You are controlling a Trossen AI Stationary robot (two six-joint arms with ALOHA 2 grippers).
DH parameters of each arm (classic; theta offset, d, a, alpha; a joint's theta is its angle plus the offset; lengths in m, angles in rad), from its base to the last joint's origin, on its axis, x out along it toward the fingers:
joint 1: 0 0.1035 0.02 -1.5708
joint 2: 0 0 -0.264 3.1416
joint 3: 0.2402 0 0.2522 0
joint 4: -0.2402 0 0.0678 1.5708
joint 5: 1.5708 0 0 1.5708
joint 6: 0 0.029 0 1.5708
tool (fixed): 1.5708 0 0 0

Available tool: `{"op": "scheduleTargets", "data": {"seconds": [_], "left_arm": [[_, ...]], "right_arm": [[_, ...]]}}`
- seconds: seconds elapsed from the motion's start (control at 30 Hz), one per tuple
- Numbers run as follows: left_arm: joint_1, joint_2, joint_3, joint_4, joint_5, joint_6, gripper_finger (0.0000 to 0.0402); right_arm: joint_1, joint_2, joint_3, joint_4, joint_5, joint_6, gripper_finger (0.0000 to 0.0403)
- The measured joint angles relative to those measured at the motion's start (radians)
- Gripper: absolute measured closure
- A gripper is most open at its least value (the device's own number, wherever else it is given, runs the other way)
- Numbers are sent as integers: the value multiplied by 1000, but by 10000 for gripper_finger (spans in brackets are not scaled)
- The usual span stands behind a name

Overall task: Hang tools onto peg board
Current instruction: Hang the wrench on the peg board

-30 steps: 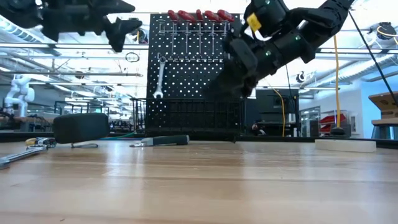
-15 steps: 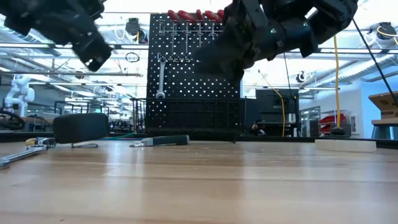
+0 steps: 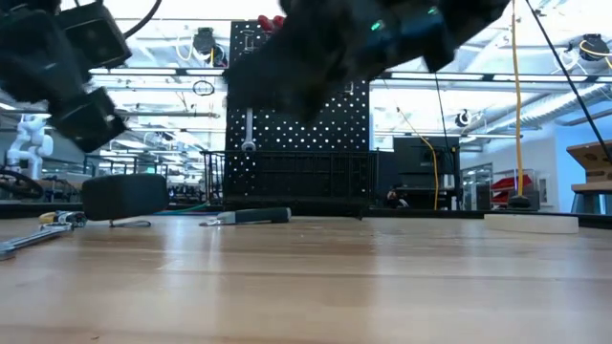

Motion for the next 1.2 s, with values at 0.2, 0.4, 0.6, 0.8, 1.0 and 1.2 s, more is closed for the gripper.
{"op": "scheduleTargets", "data": {"seconds": [0.2, 0.4, 0.6, 0.8, 1.0, 1.2], "left_arm": [[-130, 0, -12, 7, -80, -107, 215], [-233, 3, -12, -4, -117, -204, 215], [-283, 4, -12, -19, -133, -224, 215], [-285, 4, -12, -123, -195, -218, 215], [-285, 4, -12, -138, -208, -192, 215], [-285, 4, -11, -154, -208, -192, 215]], "right_arm": [[12, 193, 180, -49, -3, -74, 230], [-24, 331, 327, -61, -99, -90, 301], [-81, 391, 410, -58, -148, -98, 394], [-108, 443, 487, -50, -212, -60, 401], [-94, 498, 559, -56, -233, -46, 402], [-90, 519, 587, -68, -236, -11, 403]]}}
